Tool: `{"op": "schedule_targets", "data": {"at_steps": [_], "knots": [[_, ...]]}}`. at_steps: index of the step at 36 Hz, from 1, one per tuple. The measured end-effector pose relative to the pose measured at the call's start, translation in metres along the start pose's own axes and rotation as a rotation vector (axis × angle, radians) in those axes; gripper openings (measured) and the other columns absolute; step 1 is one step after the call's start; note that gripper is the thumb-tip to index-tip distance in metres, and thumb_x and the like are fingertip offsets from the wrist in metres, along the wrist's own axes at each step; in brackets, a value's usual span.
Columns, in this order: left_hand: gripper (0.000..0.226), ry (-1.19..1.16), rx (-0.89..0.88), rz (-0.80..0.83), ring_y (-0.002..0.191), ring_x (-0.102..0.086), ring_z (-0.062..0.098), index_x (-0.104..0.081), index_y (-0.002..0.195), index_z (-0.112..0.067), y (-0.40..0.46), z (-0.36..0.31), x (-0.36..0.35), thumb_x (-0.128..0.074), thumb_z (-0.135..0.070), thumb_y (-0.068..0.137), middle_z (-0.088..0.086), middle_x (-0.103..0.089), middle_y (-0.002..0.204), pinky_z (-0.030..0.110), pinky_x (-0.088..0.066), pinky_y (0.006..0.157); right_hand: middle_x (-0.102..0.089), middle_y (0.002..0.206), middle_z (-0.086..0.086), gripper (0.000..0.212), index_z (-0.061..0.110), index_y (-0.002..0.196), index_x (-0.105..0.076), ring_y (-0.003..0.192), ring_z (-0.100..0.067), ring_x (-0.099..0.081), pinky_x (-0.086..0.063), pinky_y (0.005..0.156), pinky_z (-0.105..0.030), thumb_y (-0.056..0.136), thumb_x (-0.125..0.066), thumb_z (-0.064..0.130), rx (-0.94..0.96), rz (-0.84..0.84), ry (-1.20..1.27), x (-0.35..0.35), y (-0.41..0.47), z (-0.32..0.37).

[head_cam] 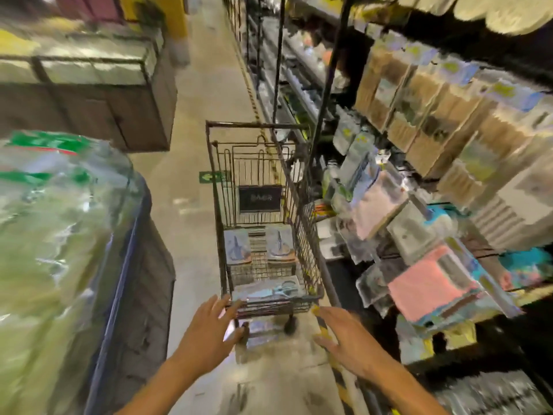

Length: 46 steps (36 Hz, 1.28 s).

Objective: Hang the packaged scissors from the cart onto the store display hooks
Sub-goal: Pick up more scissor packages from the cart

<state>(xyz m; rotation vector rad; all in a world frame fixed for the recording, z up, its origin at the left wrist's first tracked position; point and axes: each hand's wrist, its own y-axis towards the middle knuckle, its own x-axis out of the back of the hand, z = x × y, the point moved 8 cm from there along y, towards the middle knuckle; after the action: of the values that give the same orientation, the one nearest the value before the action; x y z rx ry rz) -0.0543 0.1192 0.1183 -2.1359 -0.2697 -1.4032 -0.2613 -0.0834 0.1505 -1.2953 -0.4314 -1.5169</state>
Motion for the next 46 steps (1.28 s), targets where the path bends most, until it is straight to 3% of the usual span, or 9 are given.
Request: {"op": "schedule_targets", "data": {"at_steps": [5, 8, 11, 15, 26, 33, 37, 42, 46], "knots": [[0.113, -0.075, 0.014, -0.026, 0.154, -0.018, 0.036, -0.027, 0.159, -0.028, 0.022, 0.011, -0.005, 0.02, -0.087, 0.074, 0.004, -0.017, 0.168, 0.046, -0.019, 0.123, -0.038, 0.156, 0.011, 0.065, 0.029, 0.155, -0.03, 0.146, -0.01, -0.031, -0.025, 0.117, -0.022, 0.099, -0.044, 0.058, -0.005, 0.041, 0.049, -0.001, 0.043, 0.001], [0.125, -0.075, 0.045, 0.05, 0.157, -0.001, 0.029, -0.013, 0.161, -0.031, 0.04, 0.013, -0.009, 0.032, -0.088, 0.059, -0.002, 0.0, 0.169, 0.038, -0.005, 0.125, -0.031, 0.161, 0.006, 0.098, 0.03, 0.157, -0.023, 0.149, -0.012, -0.025, -0.022, 0.12, -0.026, 0.078, -0.015, 0.086, 0.01, 0.086, 0.108, -0.004, 0.07, -0.004], [0.116, -0.093, 0.061, 0.011, 0.157, -0.001, 0.03, -0.014, 0.162, -0.029, 0.067, 0.016, -0.002, 0.024, -0.086, 0.068, -0.004, 0.005, 0.167, 0.039, -0.005, 0.125, -0.031, 0.161, 0.003, 0.099, 0.029, 0.158, -0.022, 0.149, -0.017, -0.027, -0.024, 0.12, -0.029, 0.077, -0.011, 0.086, 0.017, 0.115, 0.097, 0.002, 0.102, -0.008], [0.114, -0.108, 0.106, 0.01, 0.157, 0.0, 0.028, -0.014, 0.162, -0.026, 0.113, 0.02, 0.004, 0.018, -0.087, 0.071, 0.002, -0.001, 0.17, 0.032, 0.004, 0.122, -0.037, 0.158, 0.002, 0.064, 0.029, 0.156, -0.029, 0.146, -0.017, -0.032, -0.026, 0.118, -0.026, 0.1, -0.05, 0.051, 0.014, 0.131, 0.073, 0.006, 0.155, -0.025], [0.124, -0.129, 0.227, 0.132, 0.157, -0.001, 0.025, -0.012, 0.162, -0.025, 0.214, 0.026, -0.014, 0.03, -0.084, 0.061, 0.002, -0.006, 0.17, 0.028, 0.007, 0.12, -0.052, 0.144, 0.0, 0.086, 0.019, 0.145, -0.051, 0.134, -0.017, -0.047, -0.019, 0.105, -0.005, 0.085, -0.03, 0.077, 0.039, 0.231, 0.266, -0.017, 0.263, -0.072], [0.1, -0.168, 0.3, 0.238, 0.157, -0.002, 0.025, -0.006, 0.163, -0.023, 0.251, 0.04, -0.058, 0.014, -0.075, 0.08, 0.003, -0.007, 0.17, 0.04, -0.002, 0.128, -0.053, 0.142, -0.008, 0.05, 0.013, 0.145, -0.049, 0.131, -0.028, -0.051, -0.039, 0.113, -0.037, 0.097, -0.06, 0.024, -0.006, 0.325, 0.249, -0.049, 0.308, -0.084], [0.085, -0.203, 0.354, 0.221, 0.157, -0.003, 0.023, -0.006, 0.162, -0.022, 0.271, 0.048, -0.086, 0.004, -0.063, 0.088, 0.0, -0.003, 0.169, 0.042, -0.003, 0.128, -0.045, 0.153, -0.007, 0.056, 0.014, 0.15, -0.042, 0.142, -0.026, -0.043, -0.032, 0.113, -0.027, 0.097, -0.059, 0.015, -0.041, 0.387, 0.267, -0.091, 0.327, -0.1], [0.09, -0.197, 0.369, 0.275, 0.157, 0.001, 0.023, -0.002, 0.162, -0.021, 0.295, 0.061, -0.118, 0.005, -0.064, 0.083, 0.003, -0.001, 0.171, 0.038, 0.0, 0.128, -0.051, 0.11, 0.005, 0.04, 0.012, 0.13, -0.061, 0.103, -0.009, -0.048, -0.031, 0.079, 0.006, 0.091, -0.068, 0.011, -0.083, 0.401, 0.27, -0.128, 0.35, -0.117], [0.116, -0.215, 0.41, 0.34, 0.157, 0.003, 0.025, -0.001, 0.162, -0.025, 0.304, 0.081, -0.16, 0.025, -0.084, 0.066, 0.0, 0.005, 0.17, 0.039, 0.0, 0.128, -0.064, 0.123, -0.006, 0.06, 0.01, 0.13, -0.061, 0.114, -0.018, -0.061, -0.048, 0.099, -0.014, 0.073, -0.079, 0.006, -0.057, 0.359, 0.253, -0.174, 0.372, -0.132]]}}
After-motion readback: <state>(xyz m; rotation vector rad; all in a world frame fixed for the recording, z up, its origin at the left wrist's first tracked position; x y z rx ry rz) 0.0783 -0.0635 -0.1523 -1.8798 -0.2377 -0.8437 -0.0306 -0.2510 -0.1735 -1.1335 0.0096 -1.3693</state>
